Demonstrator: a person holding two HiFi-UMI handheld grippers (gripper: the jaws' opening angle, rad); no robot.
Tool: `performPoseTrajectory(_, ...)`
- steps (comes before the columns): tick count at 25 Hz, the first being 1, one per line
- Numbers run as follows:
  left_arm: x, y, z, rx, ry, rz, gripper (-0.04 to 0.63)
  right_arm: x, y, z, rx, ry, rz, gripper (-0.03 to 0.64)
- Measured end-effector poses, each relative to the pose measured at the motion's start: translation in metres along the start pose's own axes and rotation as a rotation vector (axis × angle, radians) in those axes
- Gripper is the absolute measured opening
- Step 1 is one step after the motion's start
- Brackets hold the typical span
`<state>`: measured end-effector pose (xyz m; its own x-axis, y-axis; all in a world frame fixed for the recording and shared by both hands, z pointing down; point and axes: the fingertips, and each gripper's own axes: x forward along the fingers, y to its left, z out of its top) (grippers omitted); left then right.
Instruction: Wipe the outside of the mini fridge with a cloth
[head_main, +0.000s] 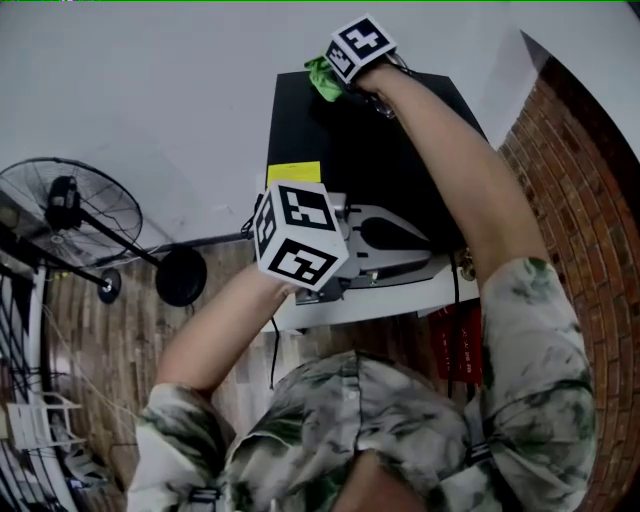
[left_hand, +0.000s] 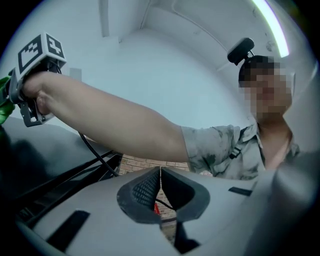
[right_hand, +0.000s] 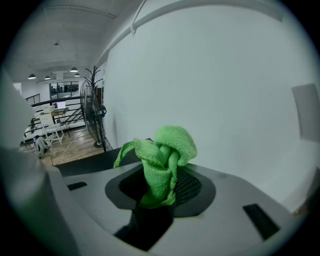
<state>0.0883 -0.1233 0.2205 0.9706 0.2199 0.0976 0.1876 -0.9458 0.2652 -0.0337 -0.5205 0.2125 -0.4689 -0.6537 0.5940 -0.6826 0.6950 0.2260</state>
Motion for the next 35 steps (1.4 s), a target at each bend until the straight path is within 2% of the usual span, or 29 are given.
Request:
performPoseTrajectory(3,-0.012,0.001,-0.004,-0.01,-0.008,0.01,0.028,0.019,0.019,0.009,-0.029,0.012,0.018,0.15)
performPoseTrajectory(6,-0.02,0.002,-0.006,-0.01,-0.013,0.015,0.028,0.026,0.016,0.005,-0.035,0.035,0.01,0.15)
performPoseTrajectory(12,-0.011,0.003,0.001,0.001,-0.016,-0.017,0.028,0.004,-0.036,-0.034,-0.004,0.094,-0.054,0.15)
performPoseTrajectory(24,0.048,0.007,0.006,0.002,0.004,-0.063,0.028,-0.069,-0.138,-0.117,0.042,0.159,-0.169,0.15)
performPoseTrajectory(35,0.103,0.013,0.004,-0.013,0.023,-0.023,0.028,-0.116,-0.188,-0.165,0.059,0.147,-0.215,0.15)
